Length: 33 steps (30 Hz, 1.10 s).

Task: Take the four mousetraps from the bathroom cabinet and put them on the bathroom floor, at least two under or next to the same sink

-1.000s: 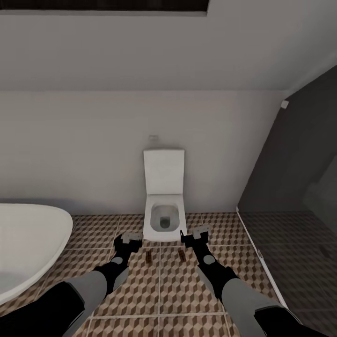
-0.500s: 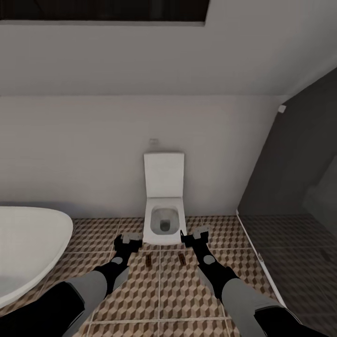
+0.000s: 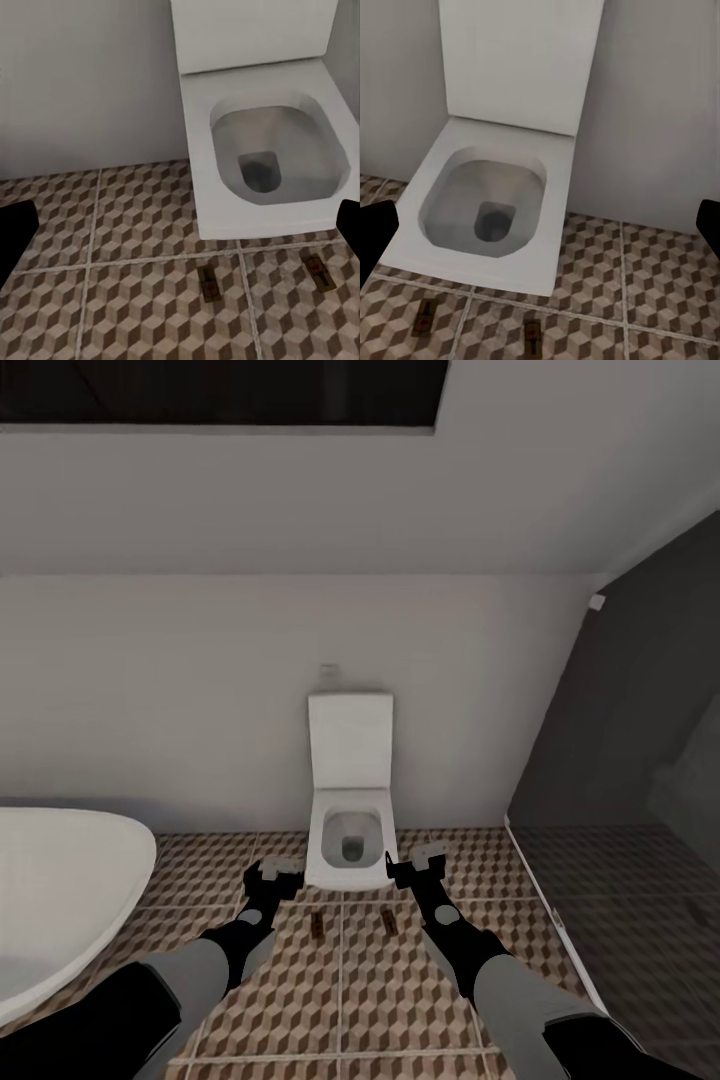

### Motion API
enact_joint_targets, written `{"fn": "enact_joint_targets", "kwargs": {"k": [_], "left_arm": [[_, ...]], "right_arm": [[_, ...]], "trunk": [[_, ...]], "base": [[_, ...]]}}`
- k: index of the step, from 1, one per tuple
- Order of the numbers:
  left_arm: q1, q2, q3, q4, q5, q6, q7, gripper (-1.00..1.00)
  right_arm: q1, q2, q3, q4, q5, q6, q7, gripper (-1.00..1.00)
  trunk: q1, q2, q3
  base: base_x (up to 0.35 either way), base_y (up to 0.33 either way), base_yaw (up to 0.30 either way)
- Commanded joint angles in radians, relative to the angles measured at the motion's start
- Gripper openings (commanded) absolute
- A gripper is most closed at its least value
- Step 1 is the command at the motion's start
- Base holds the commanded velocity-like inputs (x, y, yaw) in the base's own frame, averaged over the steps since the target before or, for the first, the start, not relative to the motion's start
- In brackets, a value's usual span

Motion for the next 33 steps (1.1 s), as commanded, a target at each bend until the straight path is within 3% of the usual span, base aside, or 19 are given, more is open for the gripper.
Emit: {"fn": "enact_joint_targets", "kwargs": {"k": [1, 33], "left_arm": [[-0.001, -0.001, -0.008, 0.003, 0.005, -0.004, 0.003, 1.0], [0.006, -0.001, -0.008, 0.003, 0.005, -0.004, 0.003, 1.0]], "right_arm": [[-0.001, 0.0, 0.004, 0.001, 0.009, -0.001, -0.01, 1.0], [-0.001, 0.0, 0.004, 0.001, 0.009, -0.001, -0.01, 1.0]], "trunk": [[0.001, -0.002, 0.0], [0.001, -0.002, 0.052]], "base": [[0.0, 0.0, 0.0], [0.0, 0.0, 0.0]]}}
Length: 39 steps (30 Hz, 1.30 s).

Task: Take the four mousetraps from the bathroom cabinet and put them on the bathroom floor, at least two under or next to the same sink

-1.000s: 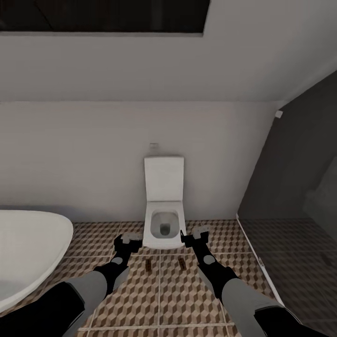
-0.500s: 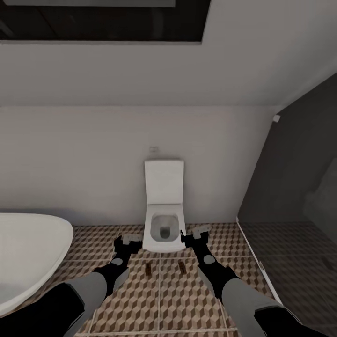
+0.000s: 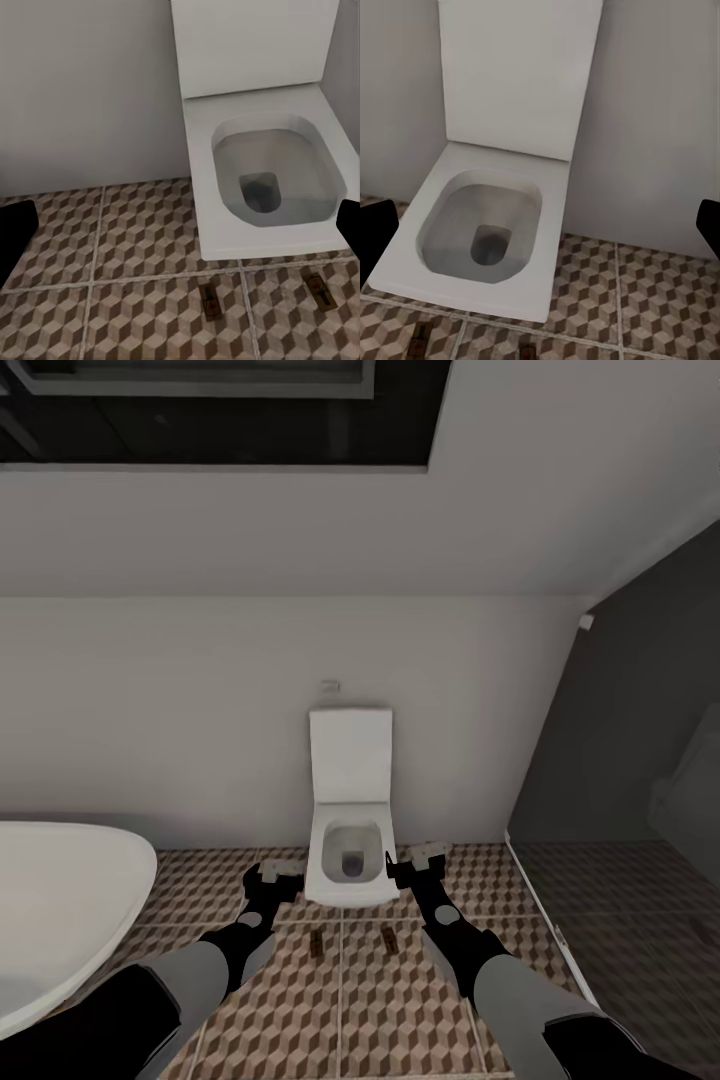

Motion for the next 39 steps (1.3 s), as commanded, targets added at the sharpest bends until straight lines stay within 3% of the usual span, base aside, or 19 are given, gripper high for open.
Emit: {"fn": "enact_joint_targets", "kwargs": {"k": [1, 39], "left_arm": [[-0.001, -0.001, -0.008, 0.003, 0.005, -0.004, 0.003, 1.0], [-0.001, -0.007, -0.008, 0.003, 0.005, -0.004, 0.003, 1.0]], "right_arm": [[-0.001, 0.0, 0.004, 0.001, 0.008, -0.001, -0.01, 1.0], [-0.001, 0.0, 0.004, 0.001, 0.008, -0.001, -0.01, 1.0]], "trunk": [[0.001, -0.002, 0.0], [0.001, -0.002, 0.061]], "base": [[0.0, 0.0, 0.0], [0.0, 0.0, 0.0]]}}
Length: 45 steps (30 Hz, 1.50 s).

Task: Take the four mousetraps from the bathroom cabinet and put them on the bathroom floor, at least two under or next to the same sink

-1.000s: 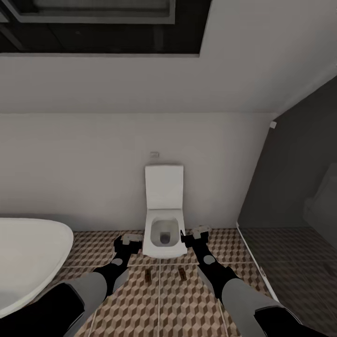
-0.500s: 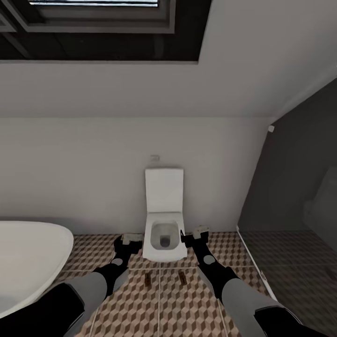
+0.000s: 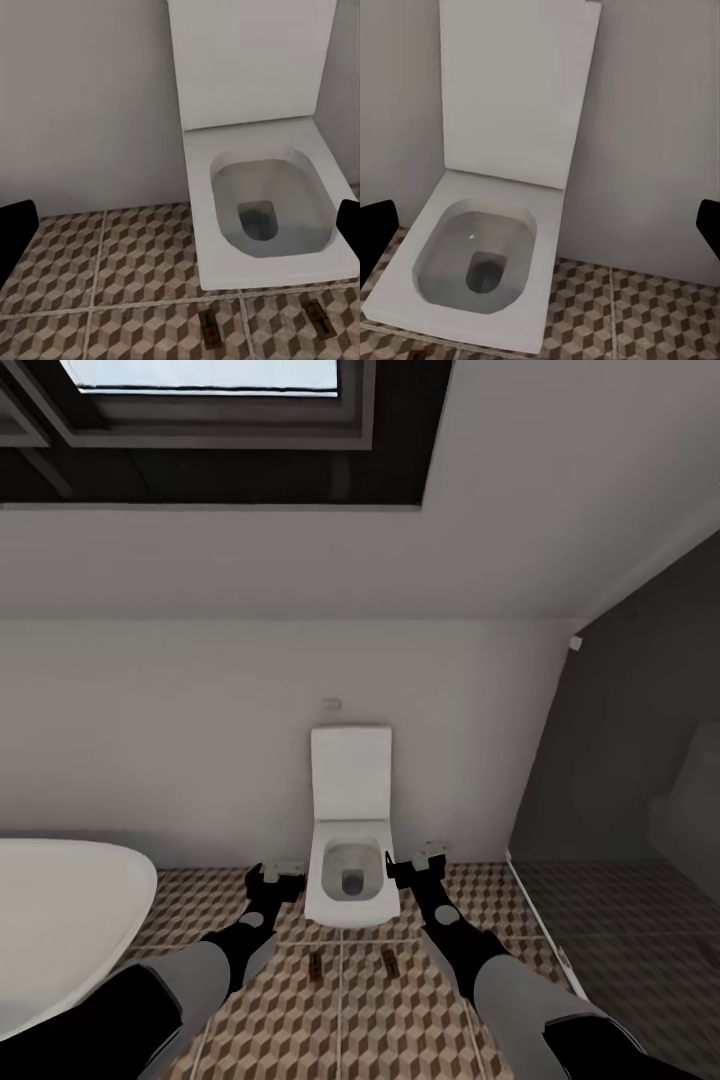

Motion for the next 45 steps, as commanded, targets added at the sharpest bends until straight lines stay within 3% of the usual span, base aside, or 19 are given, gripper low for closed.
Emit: {"fn": "enact_joint_targets", "kwargs": {"k": [1, 11, 16, 22, 23, 27, 35, 37, 38, 41, 45], "left_arm": [[-0.001, -0.001, -0.008, 0.003, 0.005, -0.004, 0.003, 1.0], [-0.001, 0.0, -0.008, 0.003, 0.005, -0.004, 0.003, 1.0], [0.026, 0.005, -0.008, 0.004, 0.005, -0.007, 0.004, 1.0], [0.088, 0.025, -0.008, 0.035, 0.008, -0.011, 0.004, 1.0], [0.119, 0.042, -0.008, 0.039, 0.008, -0.012, 0.004, 1.0], [0.168, 0.067, -0.007, 0.042, 0.009, -0.021, 0.005, 1.0], [0.277, 0.131, -0.005, 0.044, 0.012, -0.117, 0.007, 1.0], [0.311, 0.144, -0.005, 0.045, 0.013, -0.141, 0.007, 1.0], [0.361, 0.16, -0.005, 0.045, 0.014, -0.16, 0.007, 1.0], [0.387, 0.165, -0.004, 0.045, 0.015, -0.166, 0.007, 1.0], [0.424, 0.176, -0.003, 0.045, 0.019, -0.171, 0.011, 1.0]], "right_arm": [[-0.001, 0.0, 0.004, 0.001, 0.008, -0.001, -0.01, 1.0], [-0.001, 0.0, 0.004, 0.001, 0.008, -0.001, -0.01, 1.0], [-0.001, -0.005, 0.004, 0.001, 0.008, -0.001, -0.01, 1.0], [0.022, -0.043, 0.004, 0.009, 0.006, -0.003, -0.008, 1.0], [0.031, -0.052, 0.004, 0.03, 0.006, -0.015, -0.007, 1.0], [0.036, -0.061, 0.003, 0.087, 0.005, -0.056, -0.007, 1.0], [0.049, -0.101, 0.003, 0.199, 0.001, -0.171, -0.01, 1.0], [0.081, -0.121, 0.003, 0.209, -0.001, -0.187, -0.009, 1.0], [0.132, -0.147, 0.002, 0.216, -0.004, -0.201, -0.008, 1.0], [0.148, -0.162, 0.001, 0.218, -0.009, -0.205, -0.008, 1.0], [0.174, -0.193, 0.001, 0.22, -0.046, -0.206, -0.006, 1.0]], "trunk": [[0.001, -0.002, -0.001], [0.001, -0.002, 0.009], [0.001, -0.002, 0.01], [0.001, -0.002, 0.01], [0.001, -0.002, 0.01], [0.001, -0.002, 0.01], [0.001, -0.002, 0.01], [0.001, -0.002, 0.01], [0.001, -0.002, 0.01], [0.001, -0.002, 0.01], [0.001, -0.002, 0.01]], "base": [[0.0, 0.0, 0.0], [0.0, 0.0, 0.018], [0.0, 0.0, 0.003], [0.0, 0.0, 0.0], [0.0, 0.0, 0.0], [0.0, 0.0, 0.0], [0.0, 0.0, 0.0], [0.0, 0.0, 0.0], [0.0, 0.0, 0.0], [0.0, 0.0, 0.0], [0.0, 0.0, 0.0]]}}
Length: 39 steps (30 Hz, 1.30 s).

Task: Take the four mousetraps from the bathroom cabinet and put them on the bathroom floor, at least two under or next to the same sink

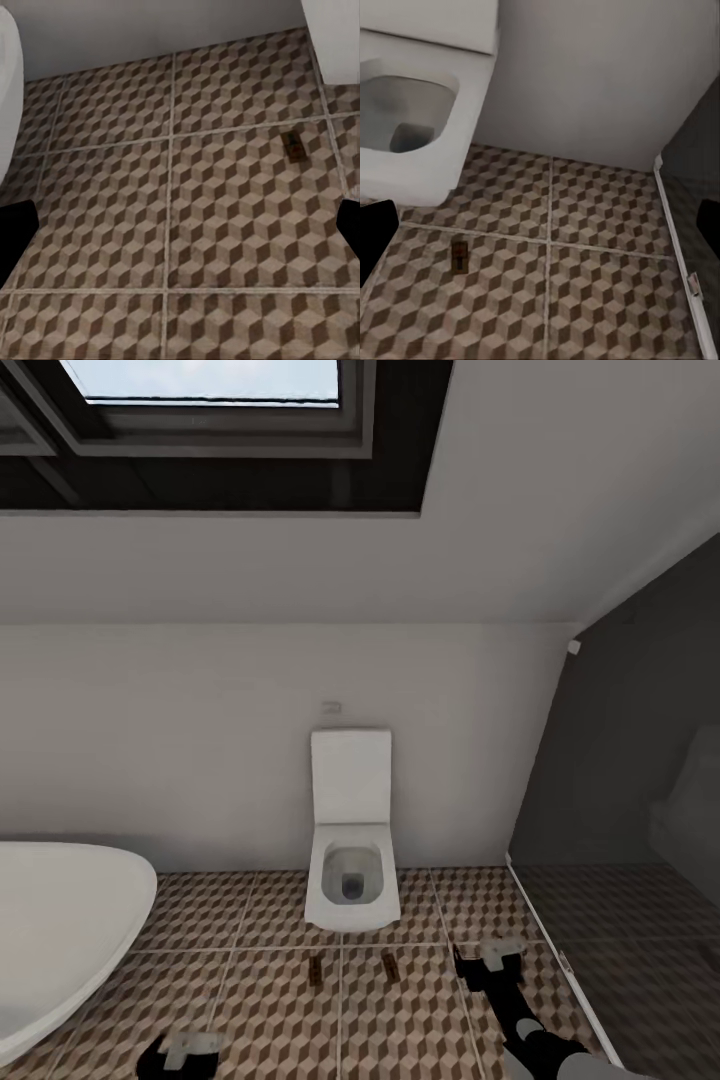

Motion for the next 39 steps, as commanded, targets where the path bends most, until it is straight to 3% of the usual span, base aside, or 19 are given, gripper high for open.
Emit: {"fn": "enact_joint_targets", "kwargs": {"k": [1, 4, 7, 9, 10, 11, 12, 14, 17, 20, 21, 23, 28, 30, 34, 39], "left_arm": [[0.003, 0.002, -0.008, 0.002, 0.002, -0.004, 0.006, 1.0], [0.011, 0.013, -0.006, 0.001, 0.017, -0.004, 0.007, 1.0], [0.015, 0.024, 0.002, 0.0, 0.057, -0.004, 0.008, 1.0], [0.017, 0.029, 0.014, -0.001, 0.099, -0.005, 0.008, 1.0], [0.018, 0.032, 0.026, 0.0, 0.144, -0.004, 0.007, 1.0], [0.019, 0.033, 0.03, 0.0, 0.166, -0.004, 0.006, 1.0], [0.02, 0.035, 0.04, 0.0, 0.231, -0.004, 0.004, 1.0], [0.021, 0.036, 0.043, 0.0, 0.255, -0.004, 0.005, 1.0], [0.021, 0.036, 0.045, 0.0, 0.268, -0.004, 0.006, 1.0], [0.021, 0.037, 0.047, -0.001, 0.277, -0.003, 0.007, 1.0], [0.021, 0.037, 0.048, -0.001, 0.279, -0.003, 0.007, 1.0], [0.021, 0.037, 0.048, -0.001, 0.281, -0.003, 0.008, 1.0], [0.021, 0.036, 0.049, -0.001, 0.284, -0.003, 0.009, 1.0], [0.021, 0.035, 0.049, -0.001, 0.284, -0.003, 0.009, 1.0], [0.021, 0.034, 0.049, -0.001, 0.285, -0.003, 0.009, 1.0], [0.021, 0.033, 0.049, -0.001, 0.285, -0.003, 0.009, 1.0]], "right_arm": [[0.005, -0.002, 0.008, 0.001, -0.003, -0.001, -0.01, 1.0], [0.021, -0.007, 0.008, 0.001, -0.035, 0.0, -0.009, 1.0], [0.035, -0.009, 0.008, 0.002, -0.072, 0.004, -0.008, 1.0], [0.043, -0.01, 0.008, 0.002, -0.099, 0.006, -0.008, 1.0], [0.053, -0.01, 0.008, 0.003, -0.126, 0.01, -0.008, 1.0], [0.058, -0.01, 0.008, 0.003, -0.139, 0.014, -0.008, 1.0], [0.076, -0.007, 0.008, 0.003, -0.179, 0.042, -0.008, 1.0], [0.083, -0.005, 0.007, 0.003, -0.202, 0.076, -0.011, 1.0], [0.087, -0.004, 0.006, 0.001, -0.231, 0.12, -0.014, 1.0], [0.089, -0.005, 0.004, 0.0, -0.298, 0.181, -0.026, 1.0], [0.089, -0.006, 0.003, -0.001, -0.344, 0.203, -0.039, 1.0], [0.09, -0.008, 0.002, -0.001, -0.392, 0.219, -0.053, 1.0], [0.099, -0.012, 0.003, 0.003, -0.473, 0.238, -0.071, 1.0], [0.134, -0.018, 0.004, 0.003, -0.486, 0.235, -0.068, 1.0], [0.274, -0.079, 0.005, 0.004, -0.488, 0.159, 0.045, 1.0], [0.387, -0.112, 0.006, 0.004, -0.486, 0.094, 0.17, 1.0]], "trunk": [[0.001, -0.002, -0.002], [0.001, -0.002, -0.002], [0.001, -0.002, -0.002], [0.001, -0.002, -0.002], [0.001, -0.002, -0.002], [0.001, -0.002, -0.002], [0.001, -0.002, -0.002], [0.001, -0.002, -0.002], [0.001, -0.002, -0.002], [0.001, -0.002, -0.002], [0.001, -0.002, -0.002], [0.001, -0.002, -0.002], [0.001, -0.002, -0.002], [0.001, -0.002, -0.002], [0.001, -0.002, -0.002], [0.001, -0.002, -0.002]], "base": [[0.0, 0.0, 0.0], [0.0, 0.0, 0.0], [0.0, 0.0, 0.0], [0.0, 0.0, 0.0], [0.0, 0.0, 0.0], [0.0, 0.0, 0.0], [0.0, 0.0, 0.0], [0.0, 0.0, 0.0], [0.0, 0.0, 0.0], [0.0, 0.0, 0.0], [0.0, 0.0, 0.0], [0.0, 0.0, 0.0], [0.0, 0.0, 0.0], [0.0, 0.0, 0.0], [0.0, 0.0, 0.0], [0.0, 0.0, 0.0]]}}
